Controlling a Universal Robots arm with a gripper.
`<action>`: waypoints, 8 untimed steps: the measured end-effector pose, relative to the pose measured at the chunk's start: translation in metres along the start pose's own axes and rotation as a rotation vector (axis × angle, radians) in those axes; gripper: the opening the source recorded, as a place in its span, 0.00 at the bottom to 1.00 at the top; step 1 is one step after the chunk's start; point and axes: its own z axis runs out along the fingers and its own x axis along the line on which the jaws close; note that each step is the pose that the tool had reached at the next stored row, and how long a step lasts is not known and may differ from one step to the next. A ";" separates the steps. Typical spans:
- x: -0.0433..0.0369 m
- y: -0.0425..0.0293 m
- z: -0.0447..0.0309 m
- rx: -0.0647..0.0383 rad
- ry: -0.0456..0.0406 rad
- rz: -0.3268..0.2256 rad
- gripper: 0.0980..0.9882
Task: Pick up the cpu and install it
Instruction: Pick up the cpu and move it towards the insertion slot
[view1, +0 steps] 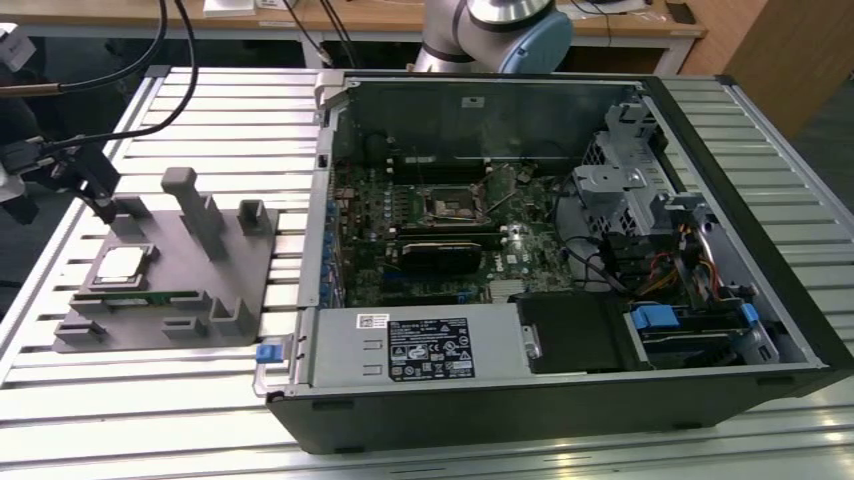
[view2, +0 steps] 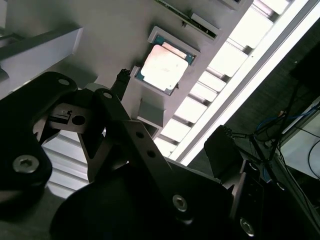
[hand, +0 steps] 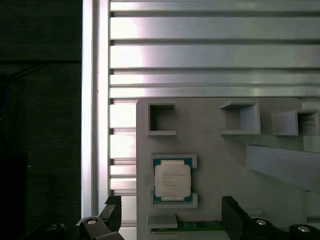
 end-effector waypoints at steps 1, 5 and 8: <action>0.0000 0.0000 0.0002 0.000 -0.0001 0.000 0.88; 0.0000 -0.0001 0.0011 0.000 -0.0001 0.000 0.88; 0.0000 -0.0001 0.0017 0.000 0.0000 0.000 0.88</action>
